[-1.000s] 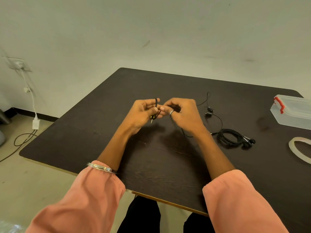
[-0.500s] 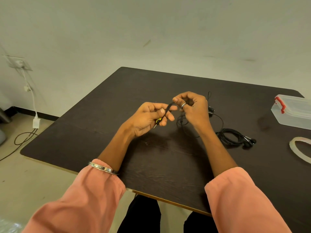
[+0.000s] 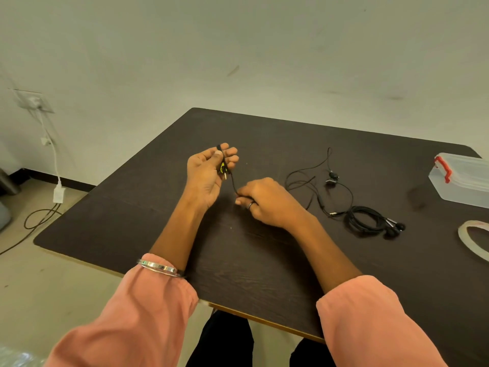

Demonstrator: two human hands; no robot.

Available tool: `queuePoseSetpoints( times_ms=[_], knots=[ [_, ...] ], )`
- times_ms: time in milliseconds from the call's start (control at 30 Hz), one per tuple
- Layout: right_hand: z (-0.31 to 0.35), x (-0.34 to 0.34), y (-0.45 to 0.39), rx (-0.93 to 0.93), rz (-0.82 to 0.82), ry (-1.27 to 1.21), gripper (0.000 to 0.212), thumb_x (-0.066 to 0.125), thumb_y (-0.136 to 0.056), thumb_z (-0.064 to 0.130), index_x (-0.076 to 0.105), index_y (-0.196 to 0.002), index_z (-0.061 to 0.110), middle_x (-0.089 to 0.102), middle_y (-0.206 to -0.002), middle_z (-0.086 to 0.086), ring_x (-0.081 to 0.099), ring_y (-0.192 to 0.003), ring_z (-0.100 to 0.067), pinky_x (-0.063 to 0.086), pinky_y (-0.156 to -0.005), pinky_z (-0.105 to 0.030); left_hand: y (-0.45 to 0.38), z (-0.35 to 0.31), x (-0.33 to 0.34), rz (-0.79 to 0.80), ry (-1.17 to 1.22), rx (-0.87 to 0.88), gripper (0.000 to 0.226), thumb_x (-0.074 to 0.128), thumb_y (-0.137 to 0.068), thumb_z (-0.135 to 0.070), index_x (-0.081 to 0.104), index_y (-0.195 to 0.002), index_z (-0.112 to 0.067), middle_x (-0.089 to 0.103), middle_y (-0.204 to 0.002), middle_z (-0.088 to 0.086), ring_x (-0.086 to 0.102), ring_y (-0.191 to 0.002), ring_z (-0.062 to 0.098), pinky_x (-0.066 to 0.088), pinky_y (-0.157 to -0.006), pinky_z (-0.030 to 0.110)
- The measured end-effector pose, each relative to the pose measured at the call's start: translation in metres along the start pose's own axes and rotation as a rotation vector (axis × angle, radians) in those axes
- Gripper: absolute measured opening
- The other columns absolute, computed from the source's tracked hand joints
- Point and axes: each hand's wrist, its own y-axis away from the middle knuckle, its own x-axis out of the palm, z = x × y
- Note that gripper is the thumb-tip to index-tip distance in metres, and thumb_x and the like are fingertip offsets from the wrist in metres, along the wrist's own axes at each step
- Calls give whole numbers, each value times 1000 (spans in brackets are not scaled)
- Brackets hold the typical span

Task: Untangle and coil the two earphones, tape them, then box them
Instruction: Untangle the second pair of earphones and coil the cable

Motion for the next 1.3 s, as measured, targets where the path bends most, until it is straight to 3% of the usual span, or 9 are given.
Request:
queuePoseSetpoints(
  times_ms=[167,333,433,567,733,867,933,1100,1300],
  knots=[
    [7,-4,1,-54,-17,117,24,46,-98,27,63,-102,10,62,-96,-7,58,-92,-27,46,-71,-37,-1,2,1,-63,-74,24,19,43,-97,5,54,-112,7,70,-94,16,72,-80,19,59,-77,27],
    [-2,-7,4,-61,-219,0,20,54,-93,27,67,-91,13,62,-80,0,57,-75,-20,50,-65,-40,1,6,2,22,-263,33,18,43,-96,8,57,-98,-3,69,-100,17,72,-86,20,58,-82,28],
    [-9,-12,5,-21,-401,-133,15,63,-87,25,73,-90,14,66,-76,2,56,-70,-10,50,-64,-34,4,6,3,121,-321,11,20,43,-94,11,57,-96,-2,68,-106,19,72,-88,20,58,-84,30],
    [-17,-20,8,76,-585,-319,12,69,-83,22,75,-87,12,71,-78,-1,64,-70,-13,51,-64,-31,11,9,6,305,-400,-46,28,44,-93,13,55,-114,-2,75,-88,-1,72,-80,9,58,-77,22],
    [-26,-28,14,195,-669,-534,4,71,-83,12,74,-84,10,71,-75,0,64,-66,-9,51,-61,-23,20,11,8,681,-522,-143,35,36,-98,8,54,-123,-9,71,-107,7,68,-102,21,54,-85,26],
    [-33,-29,14,253,-725,-591,5,73,-82,18,74,-82,13,72,-75,-1,63,-62,-11,52,-58,-30,23,12,11,797,-538,-169,33,34,-100,-1,50,-128,-6,73,-101,6,71,-90,19,54,-76,23],
    [-37,-28,13,295,-757,-576,6,73,-82,20,74,-83,14,71,-75,2,58,-56,-3,52,-57,-28,24,11,12,779,-535,-163,31,34,-101,-4,54,-124,-7,74,-93,5,70,-78,15,51,-66,20],
    [-43,-22,13,372,-760,-542,8,66,-89,18,71,-83,16,65,-65,5,52,-46,-4,47,-51,-24,21,11,11,665,-422,-138,30,34,-101,-8,58,-119,-2,69,-74,0,61,-57,7,43,-52,15],
    [-35,-10,8,277,-463,-397,13,59,-93,15,71,-91,9,63,-66,1,53,-47,0,47,-57,-22,14,10,11,399,-235,-93,24,39,-100,-6,58,-113,1,69,-71,0,62,-58,7,45,-52,14]
  ],
)
